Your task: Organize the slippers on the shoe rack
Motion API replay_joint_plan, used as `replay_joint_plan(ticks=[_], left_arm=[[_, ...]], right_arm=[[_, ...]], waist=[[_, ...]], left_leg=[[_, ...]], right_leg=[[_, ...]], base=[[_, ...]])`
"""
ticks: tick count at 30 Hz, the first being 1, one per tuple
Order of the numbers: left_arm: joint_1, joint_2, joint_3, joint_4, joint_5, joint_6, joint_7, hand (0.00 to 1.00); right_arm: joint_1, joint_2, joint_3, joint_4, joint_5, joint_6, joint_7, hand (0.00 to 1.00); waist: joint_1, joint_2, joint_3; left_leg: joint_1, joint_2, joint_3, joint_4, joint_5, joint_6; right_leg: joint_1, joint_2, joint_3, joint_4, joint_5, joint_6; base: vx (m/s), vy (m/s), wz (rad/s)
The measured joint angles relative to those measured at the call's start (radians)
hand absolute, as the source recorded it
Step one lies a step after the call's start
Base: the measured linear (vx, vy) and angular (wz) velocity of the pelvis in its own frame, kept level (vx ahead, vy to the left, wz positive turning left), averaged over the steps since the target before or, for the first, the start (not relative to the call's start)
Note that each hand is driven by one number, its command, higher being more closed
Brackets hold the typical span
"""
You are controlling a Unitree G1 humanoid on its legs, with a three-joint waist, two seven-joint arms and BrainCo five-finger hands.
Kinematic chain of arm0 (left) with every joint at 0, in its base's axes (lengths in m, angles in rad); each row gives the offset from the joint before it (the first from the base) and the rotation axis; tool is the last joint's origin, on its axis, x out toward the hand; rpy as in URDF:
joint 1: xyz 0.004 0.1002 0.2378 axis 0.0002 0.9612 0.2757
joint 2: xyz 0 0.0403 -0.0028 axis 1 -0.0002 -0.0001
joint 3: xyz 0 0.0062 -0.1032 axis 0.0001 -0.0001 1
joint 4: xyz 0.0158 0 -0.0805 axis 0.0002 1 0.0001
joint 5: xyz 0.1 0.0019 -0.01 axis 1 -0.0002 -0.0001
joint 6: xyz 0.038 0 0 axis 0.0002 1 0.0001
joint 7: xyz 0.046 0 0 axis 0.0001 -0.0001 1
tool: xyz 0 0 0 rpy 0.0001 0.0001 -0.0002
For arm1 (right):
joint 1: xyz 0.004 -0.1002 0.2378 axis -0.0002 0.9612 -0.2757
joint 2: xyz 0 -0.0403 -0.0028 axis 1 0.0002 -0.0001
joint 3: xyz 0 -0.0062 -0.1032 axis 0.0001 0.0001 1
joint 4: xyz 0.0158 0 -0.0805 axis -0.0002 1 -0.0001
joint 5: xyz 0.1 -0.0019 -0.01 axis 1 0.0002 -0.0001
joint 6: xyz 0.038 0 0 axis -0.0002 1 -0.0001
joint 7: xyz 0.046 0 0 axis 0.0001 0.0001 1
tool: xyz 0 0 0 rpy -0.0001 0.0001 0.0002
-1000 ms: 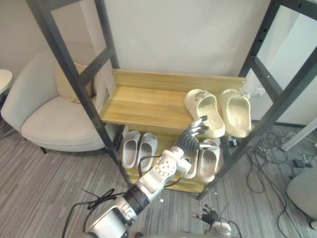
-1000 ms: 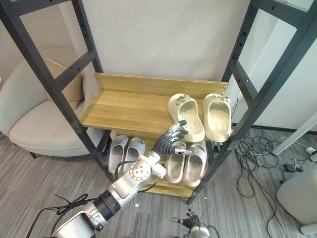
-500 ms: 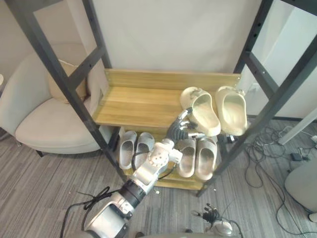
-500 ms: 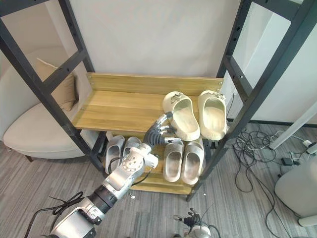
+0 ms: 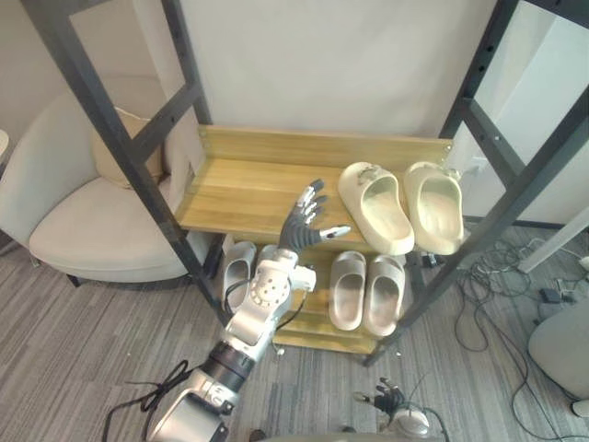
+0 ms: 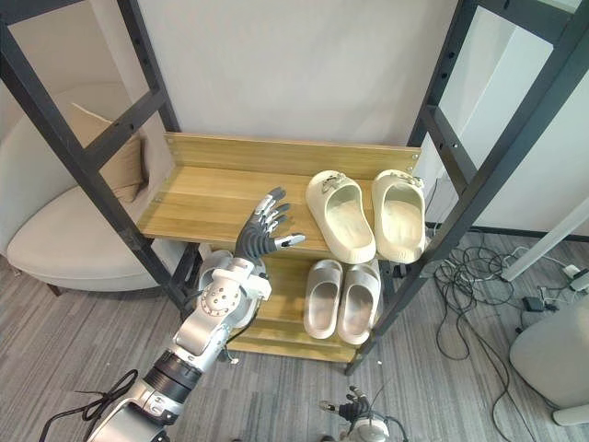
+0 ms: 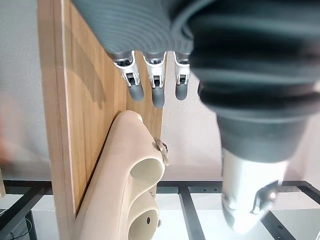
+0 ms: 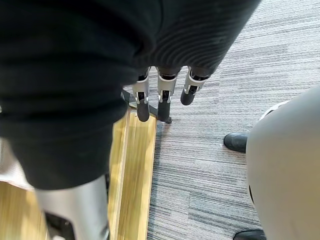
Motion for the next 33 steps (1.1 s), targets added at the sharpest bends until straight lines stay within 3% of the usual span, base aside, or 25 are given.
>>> replay_joint_plan(ticks=[33], left_arm=[[-0.222, -0.049, -0.076, 0.276, -0.037, -0.003, 0.046, 0.00]], right_arm=[[-0.003, 0.019, -0.064, -0.003, 0.002, 0.008, -0.002, 0.00]], waist=[[-0.030, -0.017, 0.007]], left_leg=[[-0.004, -0.001, 0.087, 0.005, -0.024, -0.001]], right_leg=[[-0.053, 0.001, 0.079, -0.004, 0.003, 0.000]], base=[[-0.01, 0.000, -0.07]])
